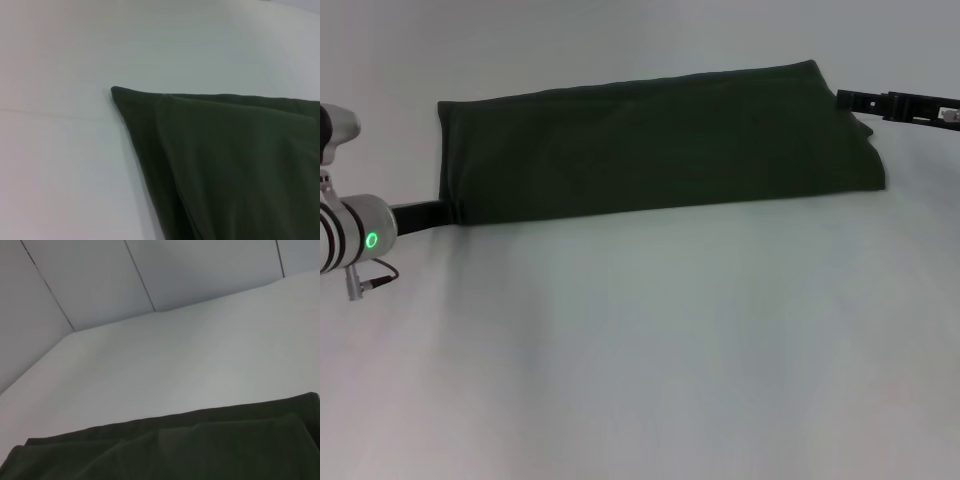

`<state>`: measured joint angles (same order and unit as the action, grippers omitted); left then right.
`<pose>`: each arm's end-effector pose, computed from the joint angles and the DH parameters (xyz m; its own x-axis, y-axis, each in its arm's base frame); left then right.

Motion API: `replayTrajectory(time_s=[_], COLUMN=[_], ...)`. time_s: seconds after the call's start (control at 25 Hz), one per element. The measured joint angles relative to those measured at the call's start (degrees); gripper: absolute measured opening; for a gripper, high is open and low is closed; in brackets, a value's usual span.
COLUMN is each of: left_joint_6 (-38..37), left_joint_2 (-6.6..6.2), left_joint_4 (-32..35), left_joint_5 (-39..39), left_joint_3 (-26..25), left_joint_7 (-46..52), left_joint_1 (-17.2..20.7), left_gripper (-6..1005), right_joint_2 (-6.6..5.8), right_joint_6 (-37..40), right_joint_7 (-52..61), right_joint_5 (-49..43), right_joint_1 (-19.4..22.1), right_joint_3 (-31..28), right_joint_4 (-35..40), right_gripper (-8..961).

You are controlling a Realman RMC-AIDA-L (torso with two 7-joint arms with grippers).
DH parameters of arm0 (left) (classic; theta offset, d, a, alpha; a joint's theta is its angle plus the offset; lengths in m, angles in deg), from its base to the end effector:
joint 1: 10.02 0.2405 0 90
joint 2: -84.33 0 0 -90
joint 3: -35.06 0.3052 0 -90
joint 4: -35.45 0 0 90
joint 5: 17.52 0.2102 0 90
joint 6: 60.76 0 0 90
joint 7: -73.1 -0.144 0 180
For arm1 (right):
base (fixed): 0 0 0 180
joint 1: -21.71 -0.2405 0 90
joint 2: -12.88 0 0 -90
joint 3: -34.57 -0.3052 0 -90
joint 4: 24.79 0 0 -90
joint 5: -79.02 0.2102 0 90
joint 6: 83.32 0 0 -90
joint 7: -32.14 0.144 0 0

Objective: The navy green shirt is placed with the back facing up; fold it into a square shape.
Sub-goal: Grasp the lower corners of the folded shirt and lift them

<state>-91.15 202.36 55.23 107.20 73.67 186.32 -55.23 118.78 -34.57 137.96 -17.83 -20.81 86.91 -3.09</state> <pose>-0.3350 0.4695 -0.0393 0.4456 0.6725 0.5909 0.8611 -0.1412 -0.4885 0.3176 0.4887 0.0553 0.4893 -0.5546 -0.6730 -0.8714 -0.3426 -0.3511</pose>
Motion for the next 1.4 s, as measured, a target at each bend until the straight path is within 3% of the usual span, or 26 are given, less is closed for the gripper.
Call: replayTrajectory(time_s=[0.24, 1.0, 1.2, 1.4], left_joint_6=[-0.1, -0.2, -0.2, -0.1], left_joint_2=[-0.12, -0.01, 0.0, 0.0], left_joint_4=[0.0, 0.1, 0.2, 0.2], left_joint_5=[0.0, 0.0, 0.0, 0.0], left_joint_3=[0.4, 2.5, 2.6, 2.6], left_joint_7=[0.0, -0.1, 0.3, 0.3], left_joint_1=[0.0, 0.2, 0.2, 0.1], left_gripper=[81, 88, 143, 292], right_joint_2=[0.09, 0.08, 0.08, 0.08], right_joint_6=[0.1, 0.1, 0.1, 0.1], right_joint_7=[0.0, 0.0, 0.0, 0.0], right_joint_5=[0.0, 0.0, 0.0, -0.1], right_joint_1=[0.3, 0.3, 0.3, 0.3], right_joint_3=[-0.3, 0.0, 0.0, 0.0], right_joint_4=[-0.1, -0.2, -0.2, -0.2], right_gripper=[867, 861, 862, 862])
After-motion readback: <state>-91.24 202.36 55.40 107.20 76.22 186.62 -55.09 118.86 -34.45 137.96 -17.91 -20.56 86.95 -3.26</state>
